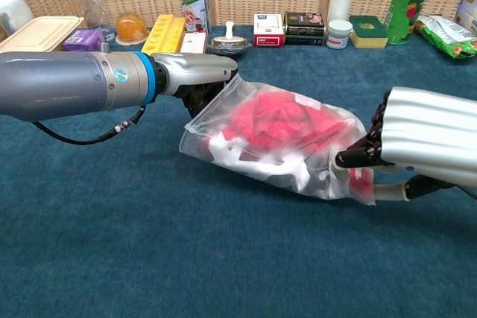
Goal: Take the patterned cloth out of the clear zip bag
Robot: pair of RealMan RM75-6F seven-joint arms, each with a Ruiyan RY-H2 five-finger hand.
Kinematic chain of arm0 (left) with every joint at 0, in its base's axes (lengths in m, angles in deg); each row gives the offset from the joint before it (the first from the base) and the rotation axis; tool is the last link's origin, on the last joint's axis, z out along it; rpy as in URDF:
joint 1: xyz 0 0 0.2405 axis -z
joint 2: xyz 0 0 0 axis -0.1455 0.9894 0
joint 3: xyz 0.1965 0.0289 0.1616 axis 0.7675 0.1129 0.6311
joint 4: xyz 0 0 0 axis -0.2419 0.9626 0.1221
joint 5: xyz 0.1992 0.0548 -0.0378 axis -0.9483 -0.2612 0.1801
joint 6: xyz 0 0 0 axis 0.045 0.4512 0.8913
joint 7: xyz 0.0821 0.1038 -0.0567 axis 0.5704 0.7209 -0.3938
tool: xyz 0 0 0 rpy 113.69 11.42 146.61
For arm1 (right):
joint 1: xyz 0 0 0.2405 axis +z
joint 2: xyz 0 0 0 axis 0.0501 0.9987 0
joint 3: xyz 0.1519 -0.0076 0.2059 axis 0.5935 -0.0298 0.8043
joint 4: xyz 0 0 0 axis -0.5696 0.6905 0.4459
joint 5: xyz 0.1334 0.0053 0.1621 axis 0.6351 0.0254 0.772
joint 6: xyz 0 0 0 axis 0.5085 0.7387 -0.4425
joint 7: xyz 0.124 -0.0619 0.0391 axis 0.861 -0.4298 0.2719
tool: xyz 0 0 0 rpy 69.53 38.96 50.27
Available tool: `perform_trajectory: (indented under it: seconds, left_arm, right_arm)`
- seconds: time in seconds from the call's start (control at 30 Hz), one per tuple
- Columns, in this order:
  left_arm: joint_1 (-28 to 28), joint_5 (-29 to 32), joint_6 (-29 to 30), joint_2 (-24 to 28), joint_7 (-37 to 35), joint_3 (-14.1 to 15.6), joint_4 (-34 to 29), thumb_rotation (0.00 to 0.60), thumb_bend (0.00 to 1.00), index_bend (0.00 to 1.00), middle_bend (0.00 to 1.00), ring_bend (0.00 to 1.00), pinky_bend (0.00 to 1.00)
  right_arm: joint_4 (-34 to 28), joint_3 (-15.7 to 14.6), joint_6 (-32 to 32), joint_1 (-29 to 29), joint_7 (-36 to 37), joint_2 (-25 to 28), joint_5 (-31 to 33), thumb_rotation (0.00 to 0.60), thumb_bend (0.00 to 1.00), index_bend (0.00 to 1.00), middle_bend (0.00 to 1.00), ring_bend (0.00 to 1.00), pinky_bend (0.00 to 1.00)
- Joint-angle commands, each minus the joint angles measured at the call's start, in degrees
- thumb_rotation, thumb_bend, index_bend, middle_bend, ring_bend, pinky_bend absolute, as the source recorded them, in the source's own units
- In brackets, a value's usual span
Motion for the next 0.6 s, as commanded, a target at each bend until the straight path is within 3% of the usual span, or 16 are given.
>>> perform_trajectory:
  seconds: [0.03, 0.6]
  left_arm:
    - [0.03, 0.04, -0.03, 0.03, -0.11, -0.02, -0.02, 0.600, 0.40, 0.90, 1.00, 1.00, 1.00]
    - [-0.10, -0.71, 0.09, 0.21, -1.00, 0.22, 0.57, 0.600, 0.40, 0.90, 1.00, 1.00, 1.00]
  right_arm:
    - [-0.21, 0.04, -0.33, 0.11, 0.11, 0.00, 0.31, 0.600, 0.36, 0.50, 0.79, 1.00, 1.00]
    - [-1.55, -0.88, -1.36, 0.42, 0.23, 0.07, 0.52, 0.600, 0.49, 0.71, 0.86, 1.00, 1.00]
